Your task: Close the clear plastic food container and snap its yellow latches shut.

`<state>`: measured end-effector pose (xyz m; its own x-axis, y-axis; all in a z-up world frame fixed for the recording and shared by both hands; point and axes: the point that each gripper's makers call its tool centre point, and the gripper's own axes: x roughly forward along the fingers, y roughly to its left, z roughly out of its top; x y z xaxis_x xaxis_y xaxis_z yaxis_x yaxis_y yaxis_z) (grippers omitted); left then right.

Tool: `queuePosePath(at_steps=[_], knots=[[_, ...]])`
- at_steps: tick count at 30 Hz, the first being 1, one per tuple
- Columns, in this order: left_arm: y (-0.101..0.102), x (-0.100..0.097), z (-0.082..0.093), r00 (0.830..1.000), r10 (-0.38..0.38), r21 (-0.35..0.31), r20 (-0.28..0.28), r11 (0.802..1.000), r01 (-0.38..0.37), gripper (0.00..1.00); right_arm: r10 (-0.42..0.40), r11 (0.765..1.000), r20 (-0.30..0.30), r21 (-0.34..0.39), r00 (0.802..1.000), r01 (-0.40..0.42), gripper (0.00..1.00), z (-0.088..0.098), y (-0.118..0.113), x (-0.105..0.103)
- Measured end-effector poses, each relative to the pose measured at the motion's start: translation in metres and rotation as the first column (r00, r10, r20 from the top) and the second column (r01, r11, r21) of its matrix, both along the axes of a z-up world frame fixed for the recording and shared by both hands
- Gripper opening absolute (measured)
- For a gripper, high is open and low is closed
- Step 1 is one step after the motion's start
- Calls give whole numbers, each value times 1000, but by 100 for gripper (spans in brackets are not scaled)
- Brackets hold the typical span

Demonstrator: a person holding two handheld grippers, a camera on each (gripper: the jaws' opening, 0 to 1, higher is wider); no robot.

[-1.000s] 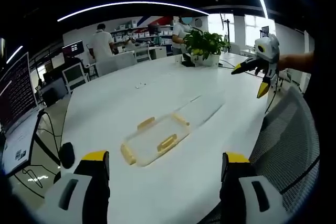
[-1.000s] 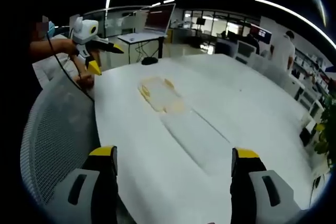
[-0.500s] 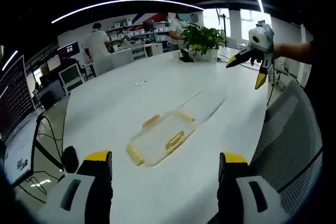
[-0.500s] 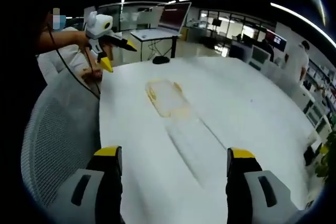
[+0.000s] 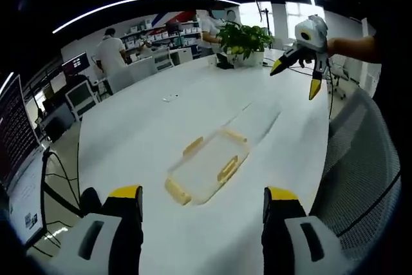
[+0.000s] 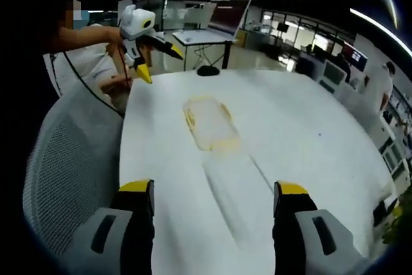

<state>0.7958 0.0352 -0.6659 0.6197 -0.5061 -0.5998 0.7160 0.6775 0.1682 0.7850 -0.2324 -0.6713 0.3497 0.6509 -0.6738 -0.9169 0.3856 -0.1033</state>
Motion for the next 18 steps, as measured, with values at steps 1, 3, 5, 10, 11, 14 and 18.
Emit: queuePosePath(at_steps=[1,3,5,10,11,14,18], knots=[[0,1,-1,1000,-5,4,-2,1000,5,71,4,1000,-2,-5,1000,-4,72,-1,1,1],[0,3,-4,1000,-16,14,-8,1000,16,71,14,1000,-7,-22,1000,-14,71,-2,2,5],[1,5,-7,999,-29,22,-15,999,29,69,22,999,-14,-29,1000,-23,70,-3,5,8],[3,10,-13,998,-50,43,-29,998,52,67,55,997,-33,-58,998,-57,66,-7,9,13],[3,11,-15,998,-60,51,-32,997,61,66,61,996,-36,-62,997,-63,66,-8,11,15],[3,15,-19,997,-75,62,-37,995,77,65,72,995,-34,-73,997,-75,65,-10,14,21],[5,20,-26,994,-102,89,-50,990,106,64,83,993,-37,-80,996,-86,63,-11,20,28]])
